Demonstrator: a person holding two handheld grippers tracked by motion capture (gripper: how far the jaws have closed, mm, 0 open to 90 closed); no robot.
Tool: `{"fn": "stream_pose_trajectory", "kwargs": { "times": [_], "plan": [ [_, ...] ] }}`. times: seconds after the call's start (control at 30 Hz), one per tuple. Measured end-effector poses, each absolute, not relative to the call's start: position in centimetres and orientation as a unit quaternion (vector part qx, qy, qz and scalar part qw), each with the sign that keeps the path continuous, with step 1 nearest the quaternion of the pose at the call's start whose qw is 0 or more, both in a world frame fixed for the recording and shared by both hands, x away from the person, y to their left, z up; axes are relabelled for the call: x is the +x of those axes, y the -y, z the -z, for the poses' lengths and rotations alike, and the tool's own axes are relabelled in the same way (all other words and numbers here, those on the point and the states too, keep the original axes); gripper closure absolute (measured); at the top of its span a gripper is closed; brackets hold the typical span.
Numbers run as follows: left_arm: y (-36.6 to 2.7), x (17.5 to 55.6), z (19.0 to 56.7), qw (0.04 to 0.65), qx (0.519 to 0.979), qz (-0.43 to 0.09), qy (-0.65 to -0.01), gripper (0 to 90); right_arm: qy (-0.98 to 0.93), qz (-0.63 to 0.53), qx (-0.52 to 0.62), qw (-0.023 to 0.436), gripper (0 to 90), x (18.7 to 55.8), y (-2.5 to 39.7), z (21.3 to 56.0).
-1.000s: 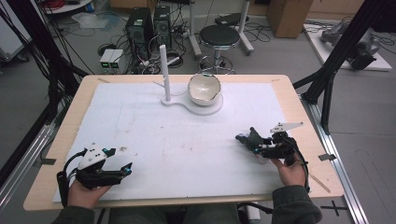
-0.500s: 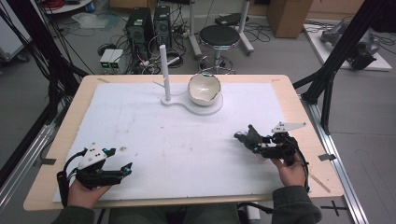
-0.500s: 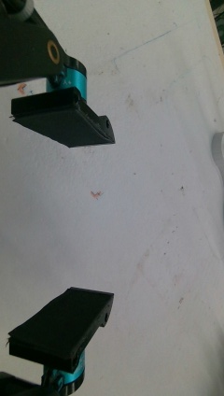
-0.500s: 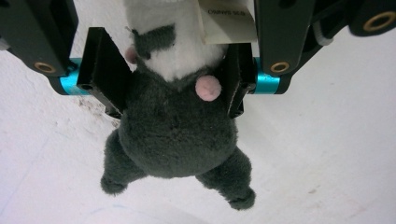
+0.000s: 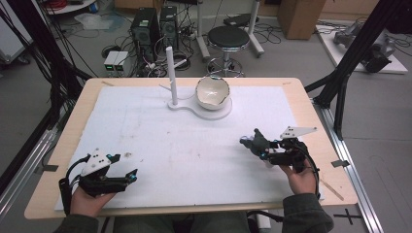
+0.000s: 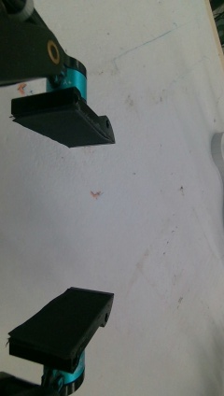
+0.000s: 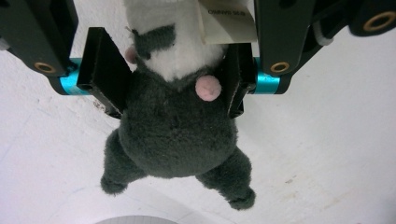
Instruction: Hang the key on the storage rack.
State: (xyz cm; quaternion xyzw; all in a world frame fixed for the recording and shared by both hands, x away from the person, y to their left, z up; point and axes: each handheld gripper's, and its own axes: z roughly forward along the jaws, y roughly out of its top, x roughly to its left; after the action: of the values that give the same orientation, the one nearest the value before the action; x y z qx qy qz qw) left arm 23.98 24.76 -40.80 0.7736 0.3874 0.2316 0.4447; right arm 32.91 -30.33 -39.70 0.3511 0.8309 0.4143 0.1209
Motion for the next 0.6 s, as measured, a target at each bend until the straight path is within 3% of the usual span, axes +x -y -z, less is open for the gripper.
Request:
{"fn": "stream_pose_trajectory", "kwargs": {
  "times": [0.6],
  "plan": [
    [-24.9,23.9,40.8,0.446,0.771,-0.232,-0.391,19.9,-0.826,-0.451,0.32,0.111,45.7,33.0,28.6,37.6]
  ]
}}
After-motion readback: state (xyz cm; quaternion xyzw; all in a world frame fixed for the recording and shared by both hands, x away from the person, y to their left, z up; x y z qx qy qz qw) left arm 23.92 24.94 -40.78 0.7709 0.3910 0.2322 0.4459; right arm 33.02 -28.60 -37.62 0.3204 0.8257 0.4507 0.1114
